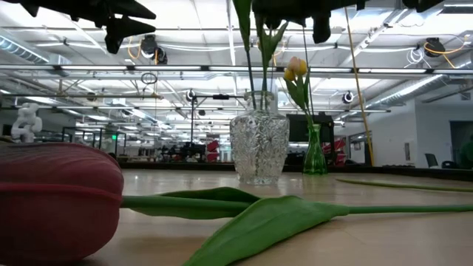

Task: Sort flowers into vase by color
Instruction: Put the black tulip into the transparent vase

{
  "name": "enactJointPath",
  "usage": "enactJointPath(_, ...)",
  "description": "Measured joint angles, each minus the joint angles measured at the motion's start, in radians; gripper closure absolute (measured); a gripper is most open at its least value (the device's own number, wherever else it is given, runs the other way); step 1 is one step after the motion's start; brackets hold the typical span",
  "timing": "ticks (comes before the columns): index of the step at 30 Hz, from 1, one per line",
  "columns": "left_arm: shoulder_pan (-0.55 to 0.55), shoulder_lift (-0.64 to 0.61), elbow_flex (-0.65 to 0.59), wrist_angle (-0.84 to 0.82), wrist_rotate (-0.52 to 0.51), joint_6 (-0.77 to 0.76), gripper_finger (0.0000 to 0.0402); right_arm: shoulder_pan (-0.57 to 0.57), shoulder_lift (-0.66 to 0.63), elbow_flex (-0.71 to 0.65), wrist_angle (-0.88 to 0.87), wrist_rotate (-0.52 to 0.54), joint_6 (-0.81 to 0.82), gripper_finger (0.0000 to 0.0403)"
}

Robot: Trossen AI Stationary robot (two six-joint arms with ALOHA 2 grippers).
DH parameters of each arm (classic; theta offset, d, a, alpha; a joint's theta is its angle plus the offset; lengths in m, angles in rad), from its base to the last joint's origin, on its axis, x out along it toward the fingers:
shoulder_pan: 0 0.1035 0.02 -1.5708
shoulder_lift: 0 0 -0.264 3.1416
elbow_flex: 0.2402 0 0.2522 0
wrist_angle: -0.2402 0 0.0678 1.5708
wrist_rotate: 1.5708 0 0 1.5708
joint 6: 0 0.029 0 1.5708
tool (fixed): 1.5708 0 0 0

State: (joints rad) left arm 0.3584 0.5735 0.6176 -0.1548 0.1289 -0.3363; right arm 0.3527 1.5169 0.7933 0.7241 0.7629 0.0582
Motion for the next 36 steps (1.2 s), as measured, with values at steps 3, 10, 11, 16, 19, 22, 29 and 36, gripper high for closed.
enactJointPath(3,0.000,0.000,0.000,-0.018,0.000,0.000,0.0258,0.000,0.000,0.000,-0.034,-0.001,0.001,0.0401)
enactJointPath(10,0.000,0.000,0.000,-0.020,-0.001,0.000,0.0258,-0.005,0.000,0.000,-0.048,-0.006,0.014,0.0400)
enactJointPath(11,0.000,0.000,0.000,-0.020,-0.001,0.000,0.0258,-0.007,0.000,0.000,-0.050,-0.007,0.026,0.0397)
enactJointPath(16,0.000,0.000,0.000,-0.020,-0.002,-0.002,0.0258,-0.020,0.000,0.000,-0.097,-0.009,0.096,0.0357)
enactJointPath(19,0.000,0.000,0.000,-0.020,-0.002,-0.003,0.0258,-0.025,0.000,0.000,-0.117,-0.009,0.123,0.0323)
enactJointPath(22,0.000,0.000,0.000,-0.020,-0.002,-0.003,0.0258,-0.025,-0.002,0.000,-0.106,-0.009,0.107,0.0296)
enactJointPath(29,0.000,0.000,0.000,-0.019,-0.003,-0.002,0.0258,-0.024,-0.052,0.000,-0.158,-0.010,0.150,0.0263)
enactJointPath(36,0.000,0.000,0.000,-0.019,-0.003,0.000,0.0258,-0.024,-0.128,0.000,-0.395,-0.038,0.272,0.0238)
